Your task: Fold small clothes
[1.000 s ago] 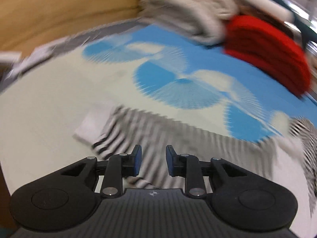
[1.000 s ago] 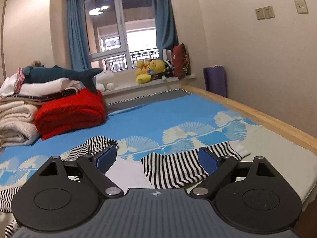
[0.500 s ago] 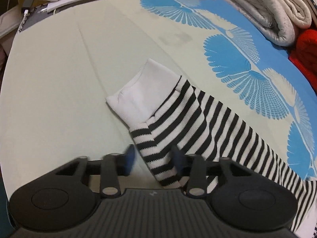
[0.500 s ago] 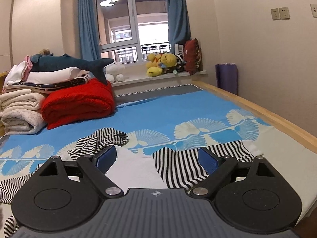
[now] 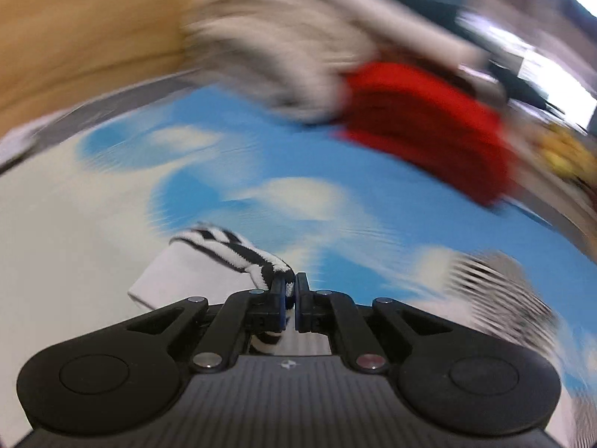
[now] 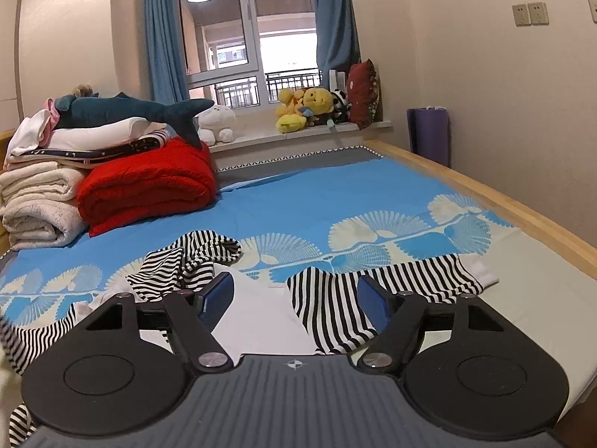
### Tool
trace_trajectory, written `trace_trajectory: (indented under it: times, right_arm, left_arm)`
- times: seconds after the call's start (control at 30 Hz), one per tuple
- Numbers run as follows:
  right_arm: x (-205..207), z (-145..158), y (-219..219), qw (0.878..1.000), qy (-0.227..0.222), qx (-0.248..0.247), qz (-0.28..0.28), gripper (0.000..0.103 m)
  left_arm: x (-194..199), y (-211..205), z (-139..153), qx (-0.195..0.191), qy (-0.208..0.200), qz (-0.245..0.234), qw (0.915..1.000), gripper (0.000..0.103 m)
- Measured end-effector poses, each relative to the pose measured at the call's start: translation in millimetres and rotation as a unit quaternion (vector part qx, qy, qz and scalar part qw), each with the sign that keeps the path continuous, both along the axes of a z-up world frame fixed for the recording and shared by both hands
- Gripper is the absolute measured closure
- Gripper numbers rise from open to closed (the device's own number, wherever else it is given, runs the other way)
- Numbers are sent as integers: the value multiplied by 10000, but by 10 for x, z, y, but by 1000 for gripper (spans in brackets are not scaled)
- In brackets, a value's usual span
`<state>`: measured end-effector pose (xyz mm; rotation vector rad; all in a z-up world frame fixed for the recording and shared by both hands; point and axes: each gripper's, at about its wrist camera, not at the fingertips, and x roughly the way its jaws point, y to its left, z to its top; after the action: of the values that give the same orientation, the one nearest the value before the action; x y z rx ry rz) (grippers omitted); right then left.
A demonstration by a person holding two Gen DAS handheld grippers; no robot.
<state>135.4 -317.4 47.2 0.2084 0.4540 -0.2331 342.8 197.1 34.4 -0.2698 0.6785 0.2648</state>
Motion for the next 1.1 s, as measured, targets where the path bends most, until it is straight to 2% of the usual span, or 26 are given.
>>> trace_trajectory:
  times: [0.07,0.1,0.13,0.17,0.2,0.23,0.27,0.3,0.37,0.43,0.5,0.53,0.57,0.67,0.8,0.93,1.03,1.1]
  right_arm:
    - [1,-11,-18,10000,6,21,-33,33]
    - [0,-14,-21,10000,2,40,-39,33]
    - [-1,-18,-27,10000,1,53,-44,34]
    - [0,-21,-29,10000,-1,60,-51,34]
    - [7,-24,-29,10000,-4,65,-68,34]
    - [17,-30,-42,9999,0,70,-86,34]
    - [41,-42,-46,9999,22,100,-97,34]
    - [65,-54,-54,9998,37,137,-112,34]
    - [143,-102,-72,9996,39,240,-152,33]
    - [283,-191,-84,9993,162,306,-138,35]
    - [482,-295,-24,9991,397,168,-62,46]
    - [612,-352,25,9985,542,103,37,53]
    - [780,-413,86,9973,711,83,165,53]
    - [1233,-573,240,9925,1065,277,525,54]
    - [1931,-950,408,9730,1570,1300,1084,54]
    - [2433,-1476,488,9587,2075,1785,778,53]
    - [2636,-1753,499,9573,2285,1712,447,51]
    - [2743,-1887,528,9542,2358,1776,485,51]
  left_arm:
    - [-31,-605,114,-45,-129,-999,9949,98]
    - [-50,-907,147,-132,-109,-1542,9879,98]
    - [-71,-1223,162,-341,13,-2173,9755,92]
    - [-77,-1432,157,-579,167,-2692,9612,78]
    - [-92,-1608,163,-834,262,-3175,9442,72]
    - [-114,-1704,190,-977,216,-3380,9358,70]
    - [-99,-1717,219,-998,175,-3348,9368,69]
    - [-50,-1668,243,-1029,179,-3150,9433,69]
    - [93,-1436,222,-1230,253,-2518,9596,69]
    - [226,-1133,149,-1178,409,-1679,9779,69]
    - [321,-939,73,-930,636,-1007,9885,69]
    - [343,-873,30,-853,802,-719,9905,69]
    - [346,-823,-7,-866,931,-509,9906,69]
    - [302,-781,-44,-926,1141,-400,9883,69]
    - [360,-867,0,-756,1167,-372,9896,69]
    - [412,-666,-69,-644,1216,-41,9905,69]
    - [469,-578,-116,-416,1285,158,9907,69]
    - [494,-536,-124,-383,1310,206,9904,69]
